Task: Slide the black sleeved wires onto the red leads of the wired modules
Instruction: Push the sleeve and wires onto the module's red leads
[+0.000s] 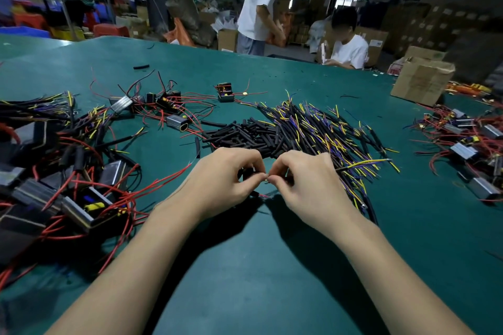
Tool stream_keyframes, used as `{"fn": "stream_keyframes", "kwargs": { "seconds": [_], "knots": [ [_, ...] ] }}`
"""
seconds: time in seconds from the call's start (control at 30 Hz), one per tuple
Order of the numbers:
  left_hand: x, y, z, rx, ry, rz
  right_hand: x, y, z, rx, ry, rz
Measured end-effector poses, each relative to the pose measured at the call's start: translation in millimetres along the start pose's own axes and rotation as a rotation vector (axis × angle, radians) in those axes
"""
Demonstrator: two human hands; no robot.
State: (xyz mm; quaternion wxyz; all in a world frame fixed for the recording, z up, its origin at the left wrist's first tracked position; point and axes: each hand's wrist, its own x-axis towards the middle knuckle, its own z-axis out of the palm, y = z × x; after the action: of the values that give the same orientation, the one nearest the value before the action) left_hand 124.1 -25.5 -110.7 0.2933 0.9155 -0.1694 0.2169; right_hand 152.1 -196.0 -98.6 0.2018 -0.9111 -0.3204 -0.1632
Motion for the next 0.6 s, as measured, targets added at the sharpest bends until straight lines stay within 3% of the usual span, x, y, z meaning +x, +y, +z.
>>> {"fn": "stream_keyframes", "kwargs": {
  "seconds": [0.1,0.23,0.33,0.47,0.6],
  "knots": [
    [0,4,1,0.021,-0.008,-0.060,1,-5,3,-0.307,0.009,-0.125],
    [5,5,0,-0.249,0.049,-0.188,3,-11,5,-0.469,0.121,-0.131],
    [6,4,0,-0.301,0.054,-0.203,2,-10,2,-0.303,0.132,-0.112],
    [3,3,3,-0.228,0.044,-0.098,1,-2,0,-0.128,0.025,-0.066],
    [2,1,1,-0.182,0.034,-0.024,0,0,0,0.007,0.057,-0.040]
  ]
}}
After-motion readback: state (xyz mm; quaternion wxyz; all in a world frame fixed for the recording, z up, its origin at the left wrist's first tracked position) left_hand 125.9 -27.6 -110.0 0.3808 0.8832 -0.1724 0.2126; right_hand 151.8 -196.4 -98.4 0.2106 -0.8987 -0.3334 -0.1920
